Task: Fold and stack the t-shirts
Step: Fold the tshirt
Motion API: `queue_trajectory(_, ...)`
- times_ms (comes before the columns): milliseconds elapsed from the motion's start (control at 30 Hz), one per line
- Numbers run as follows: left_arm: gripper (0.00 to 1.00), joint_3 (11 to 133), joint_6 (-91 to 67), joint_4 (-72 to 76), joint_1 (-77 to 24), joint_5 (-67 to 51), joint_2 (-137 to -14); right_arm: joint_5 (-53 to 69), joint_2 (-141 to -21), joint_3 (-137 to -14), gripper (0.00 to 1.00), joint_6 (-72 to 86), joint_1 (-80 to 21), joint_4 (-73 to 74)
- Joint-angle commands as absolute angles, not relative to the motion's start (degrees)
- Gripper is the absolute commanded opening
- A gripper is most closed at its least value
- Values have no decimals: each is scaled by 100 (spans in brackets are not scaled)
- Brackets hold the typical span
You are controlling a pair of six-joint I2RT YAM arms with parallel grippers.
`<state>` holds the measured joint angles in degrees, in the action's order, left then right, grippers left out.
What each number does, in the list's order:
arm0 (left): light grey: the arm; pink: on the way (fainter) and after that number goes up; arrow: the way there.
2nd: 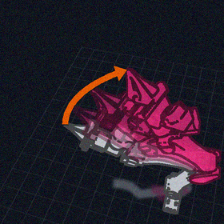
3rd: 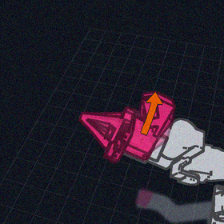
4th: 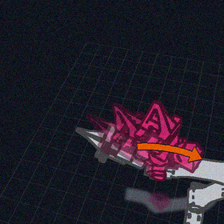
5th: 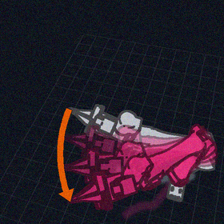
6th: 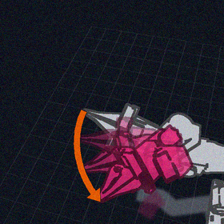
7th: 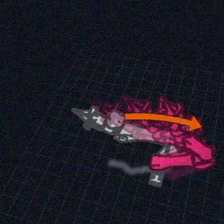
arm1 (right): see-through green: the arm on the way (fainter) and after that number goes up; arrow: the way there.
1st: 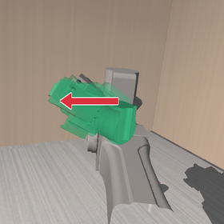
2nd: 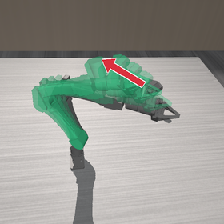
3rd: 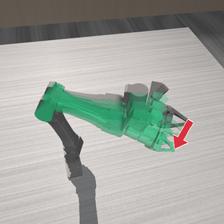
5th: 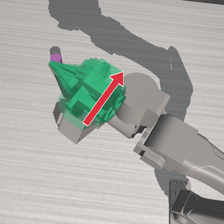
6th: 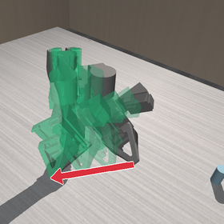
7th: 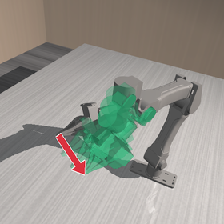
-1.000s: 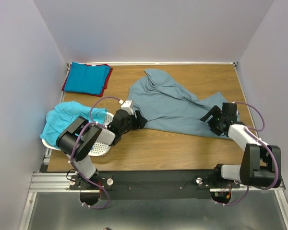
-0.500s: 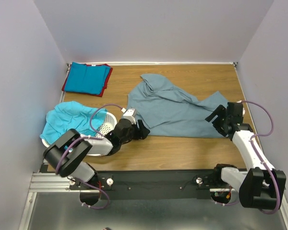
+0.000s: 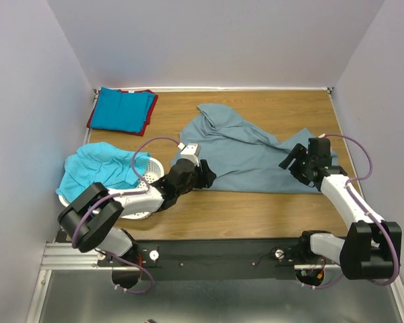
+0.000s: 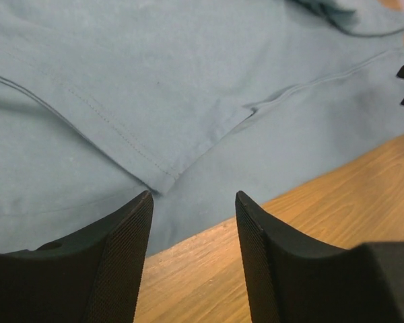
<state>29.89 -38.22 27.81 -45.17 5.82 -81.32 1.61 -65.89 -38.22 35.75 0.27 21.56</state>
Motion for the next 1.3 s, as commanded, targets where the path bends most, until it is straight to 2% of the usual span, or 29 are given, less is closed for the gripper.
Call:
queue_trajectory(0,57,3208,-3727,2522,-4623,896,-8455,184,-6715,-3648,79,3437,-167,1872)
queue_trajectory(100,54,3445,-3718,2287,-4702,984,-8692,185,-6732,-3525,79,3384,-176,1767)
queue_trajectory(400,53,3797,-3806,1776,-4808,1248,-9184,220,-6794,-3437,79,3305,-176,1653)
queue_trajectory(1133,53,4184,-3744,1758,-4852,1538,-9642,290,-6803,-3287,79,3270,-184,1564)
queue_trajectory(1267,47,4245,-3718,1749,-4852,1591,-9685,290,-6803,-3270,79,3261,-176,1556)
